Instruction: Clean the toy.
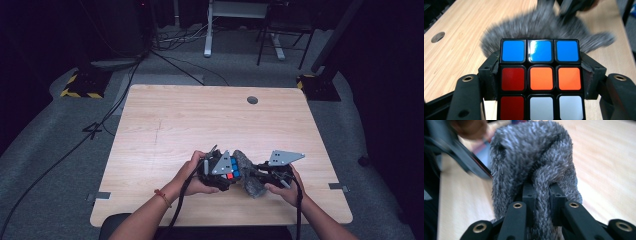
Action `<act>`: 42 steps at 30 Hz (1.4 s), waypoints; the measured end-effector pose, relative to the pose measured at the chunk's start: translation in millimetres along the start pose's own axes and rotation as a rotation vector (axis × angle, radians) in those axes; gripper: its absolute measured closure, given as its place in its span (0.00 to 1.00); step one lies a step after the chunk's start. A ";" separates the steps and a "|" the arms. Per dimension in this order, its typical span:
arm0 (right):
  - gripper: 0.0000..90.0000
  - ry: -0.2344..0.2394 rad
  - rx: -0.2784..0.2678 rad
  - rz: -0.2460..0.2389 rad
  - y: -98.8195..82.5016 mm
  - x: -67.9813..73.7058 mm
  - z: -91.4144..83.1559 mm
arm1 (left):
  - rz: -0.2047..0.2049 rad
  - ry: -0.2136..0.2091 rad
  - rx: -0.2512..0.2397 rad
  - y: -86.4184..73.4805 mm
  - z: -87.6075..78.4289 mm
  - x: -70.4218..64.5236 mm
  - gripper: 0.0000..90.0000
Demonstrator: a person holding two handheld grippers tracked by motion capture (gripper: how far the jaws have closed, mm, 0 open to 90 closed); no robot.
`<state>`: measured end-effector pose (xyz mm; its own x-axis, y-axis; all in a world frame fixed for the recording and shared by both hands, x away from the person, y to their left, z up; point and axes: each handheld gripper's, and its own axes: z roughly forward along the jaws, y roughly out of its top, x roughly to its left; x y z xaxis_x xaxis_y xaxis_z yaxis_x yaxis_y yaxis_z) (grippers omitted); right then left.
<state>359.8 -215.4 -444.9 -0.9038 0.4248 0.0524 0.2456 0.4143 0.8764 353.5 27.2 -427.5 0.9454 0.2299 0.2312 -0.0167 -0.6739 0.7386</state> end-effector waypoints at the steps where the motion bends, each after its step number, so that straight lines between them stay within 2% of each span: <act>1: 0.88 0.003 -0.016 -0.014 4.3 4.2 -2.1 | 0.004 -0.002 0.006 0.0 1.6 -0.9 0.37; 3: 0.88 -0.010 -0.025 -0.048 10.7 11.7 -3.8 | 0.003 -0.008 0.011 -0.1 3.1 -1.5 0.37; 7: 0.88 0.005 -0.057 -0.043 12.1 12.2 -5.9 | -0.003 -0.010 0.014 -0.2 5.5 -2.2 0.37; 9: 0.88 -0.006 -0.053 -0.059 13.0 13.5 -5.8 | 0.002 -0.010 0.017 -0.1 6.0 -2.1 0.37; 12: 0.88 -0.027 -0.024 -0.056 10.4 10.6 -2.7 | 0.006 0.004 0.006 0.3 3.4 -2.1 0.37; 17: 0.88 -0.042 0.091 0.024 -6.3 -5.8 10.5 | -0.012 0.008 -0.049 2.3 -5.6 -0.6 0.37; 20: 0.88 -0.049 0.109 0.024 -10.9 -7.5 13.2 | -0.009 0.017 -0.053 2.8 -8.1 -0.1 0.37; 25: 0.88 -0.035 0.024 -0.006 -1.7 -1.7 4.6 | -0.017 0.009 -0.046 1.7 -7.1 1.7 0.37; 26: 0.88 -0.022 -0.007 -0.013 1.1 0.4 1.2 | -0.016 0.007 -0.042 1.5 -6.3 1.6 0.37; 31: 0.88 -0.020 -0.034 -0.053 8.8 9.2 -3.9 | -0.011 0.000 -0.019 0.7 -1.9 -0.3 0.37; 34: 0.88 -0.029 -0.011 -0.021 5.2 5.5 -0.9 | -0.002 0.008 -0.036 1.5 -3.2 -1.1 0.37; 36: 0.88 -0.040 0.028 0.003 0.1 0.0 3.7 | -0.003 0.010 -0.055 2.3 -6.0 -1.2 0.37; 38: 0.88 -0.031 0.058 0.049 -7.0 -6.7 8.3 | -0.008 0.010 -0.074 2.5 -8.6 -0.8 0.37; 42: 0.88 0.007 0.085 0.091 -15.4 -13.6 14.5 | 0.000 -0.002 -0.081 2.4 -9.1 -1.4 0.37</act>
<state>373.4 -215.8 -466.1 -0.8789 0.4581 0.1330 0.3549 0.4415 0.8241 349.2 31.7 -420.3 0.9459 0.2288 0.2299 -0.0427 -0.6149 0.7874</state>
